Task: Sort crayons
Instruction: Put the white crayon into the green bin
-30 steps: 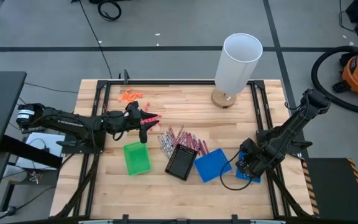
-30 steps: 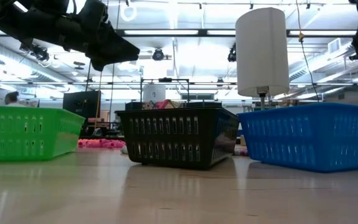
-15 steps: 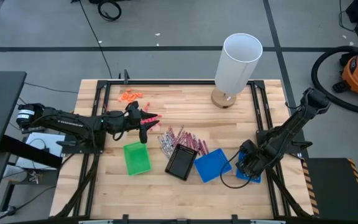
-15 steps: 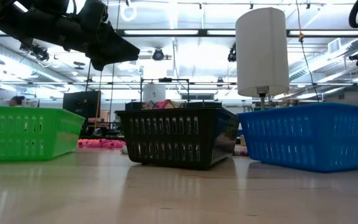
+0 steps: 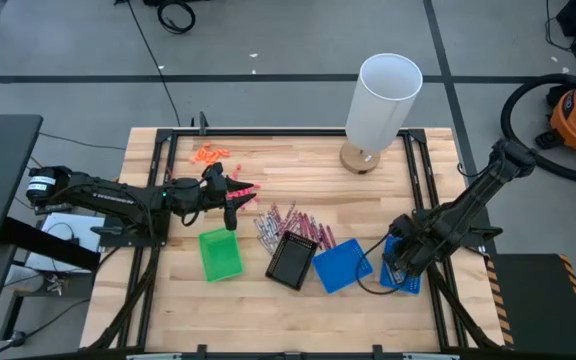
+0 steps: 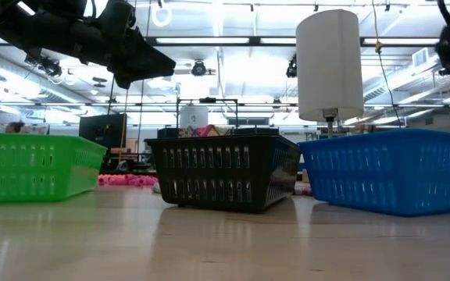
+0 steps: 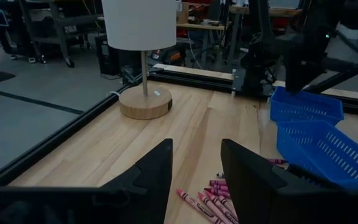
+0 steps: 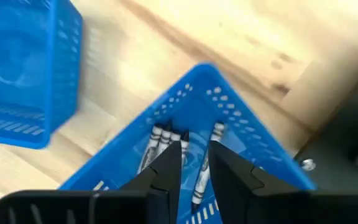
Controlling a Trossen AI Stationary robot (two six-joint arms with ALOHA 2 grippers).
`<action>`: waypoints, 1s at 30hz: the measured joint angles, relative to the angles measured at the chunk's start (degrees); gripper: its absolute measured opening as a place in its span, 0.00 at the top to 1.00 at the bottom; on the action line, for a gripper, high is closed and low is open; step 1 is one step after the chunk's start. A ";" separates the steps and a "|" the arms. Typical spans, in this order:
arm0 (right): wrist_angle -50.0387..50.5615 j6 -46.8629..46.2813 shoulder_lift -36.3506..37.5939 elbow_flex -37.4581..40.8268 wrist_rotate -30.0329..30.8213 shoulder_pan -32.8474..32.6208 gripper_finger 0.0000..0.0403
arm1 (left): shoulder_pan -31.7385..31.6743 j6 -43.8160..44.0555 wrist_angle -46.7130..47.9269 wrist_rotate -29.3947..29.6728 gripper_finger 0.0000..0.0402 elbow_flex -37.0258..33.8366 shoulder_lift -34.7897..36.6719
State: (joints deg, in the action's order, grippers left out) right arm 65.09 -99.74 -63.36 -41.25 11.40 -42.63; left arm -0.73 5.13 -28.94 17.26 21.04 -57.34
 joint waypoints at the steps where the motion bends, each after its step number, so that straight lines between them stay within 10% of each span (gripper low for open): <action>1: 0.79 0.82 0.21 -0.75 0.68 0.50 0.78 | 0.00 0.01 0.02 -0.02 0.63 0.00 0.00; 30: -18.97 54.75 0.32 -4.39 12.12 29.42 0.78 | 1.73 -0.88 24.68 -8.39 0.63 8.68 -3.23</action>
State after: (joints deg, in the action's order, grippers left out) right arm 46.13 -44.99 -63.05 -45.65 23.52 -13.20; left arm 0.99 4.25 -4.26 8.86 29.72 -60.57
